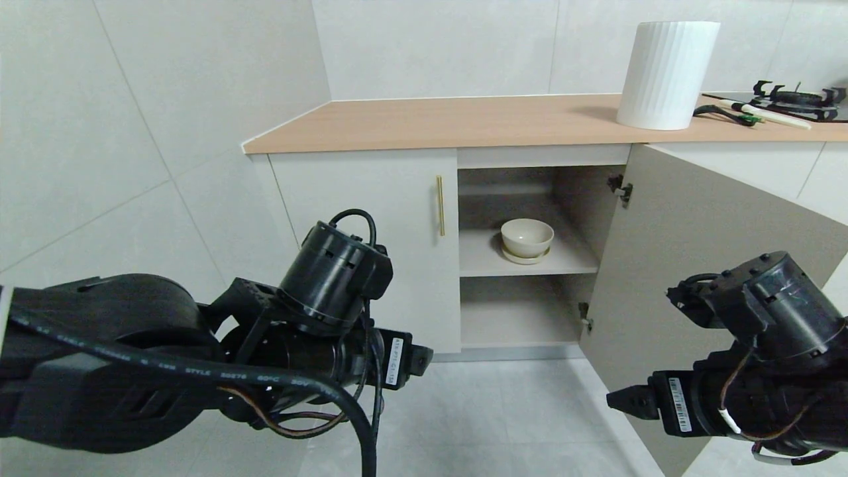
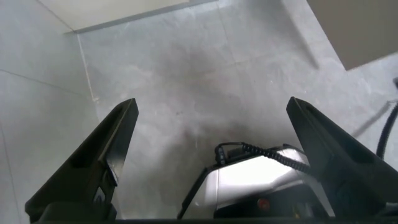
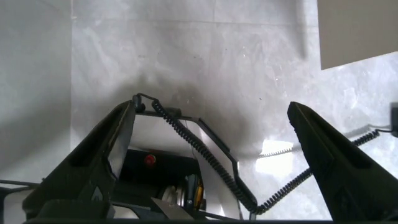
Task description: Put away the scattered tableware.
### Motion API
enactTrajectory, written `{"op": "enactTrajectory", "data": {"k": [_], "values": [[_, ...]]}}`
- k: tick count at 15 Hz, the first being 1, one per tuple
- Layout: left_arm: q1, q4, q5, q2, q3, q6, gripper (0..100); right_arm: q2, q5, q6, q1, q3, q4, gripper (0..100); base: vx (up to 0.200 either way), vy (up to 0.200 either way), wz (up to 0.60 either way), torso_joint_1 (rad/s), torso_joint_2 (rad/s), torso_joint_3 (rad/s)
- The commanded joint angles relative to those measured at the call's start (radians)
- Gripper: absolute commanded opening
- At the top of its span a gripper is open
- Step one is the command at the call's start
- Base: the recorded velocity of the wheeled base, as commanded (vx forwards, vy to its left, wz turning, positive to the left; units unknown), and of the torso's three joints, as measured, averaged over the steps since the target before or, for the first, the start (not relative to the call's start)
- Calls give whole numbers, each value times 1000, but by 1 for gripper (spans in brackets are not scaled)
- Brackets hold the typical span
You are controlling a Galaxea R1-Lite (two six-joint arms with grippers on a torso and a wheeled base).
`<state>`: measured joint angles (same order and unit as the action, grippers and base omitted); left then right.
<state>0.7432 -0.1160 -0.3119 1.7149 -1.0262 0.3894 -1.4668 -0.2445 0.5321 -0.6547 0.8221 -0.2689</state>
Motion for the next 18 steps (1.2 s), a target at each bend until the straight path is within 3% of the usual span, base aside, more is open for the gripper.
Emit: {"op": "enactTrajectory", "data": {"k": [1,9,13,18], "values": [[-1,-1,-1,9,0,0,100,10,-4,-1,0,0,-3,100,0,0,0,0,0,0],[1,-1,-3,14,0,-1,100,20,-6,-8,3,18,-75,100,0,-200,0,2,2,2],[-1,-1,-3,14,0,-1,100,22,-4,-6,36,77,-187,100,0,-200,0,2,4,1],[-1,-1,-3,12,0,-1,100,36,1,-8,147,204,-427,100,0,-200,0,0,3,2]]}}
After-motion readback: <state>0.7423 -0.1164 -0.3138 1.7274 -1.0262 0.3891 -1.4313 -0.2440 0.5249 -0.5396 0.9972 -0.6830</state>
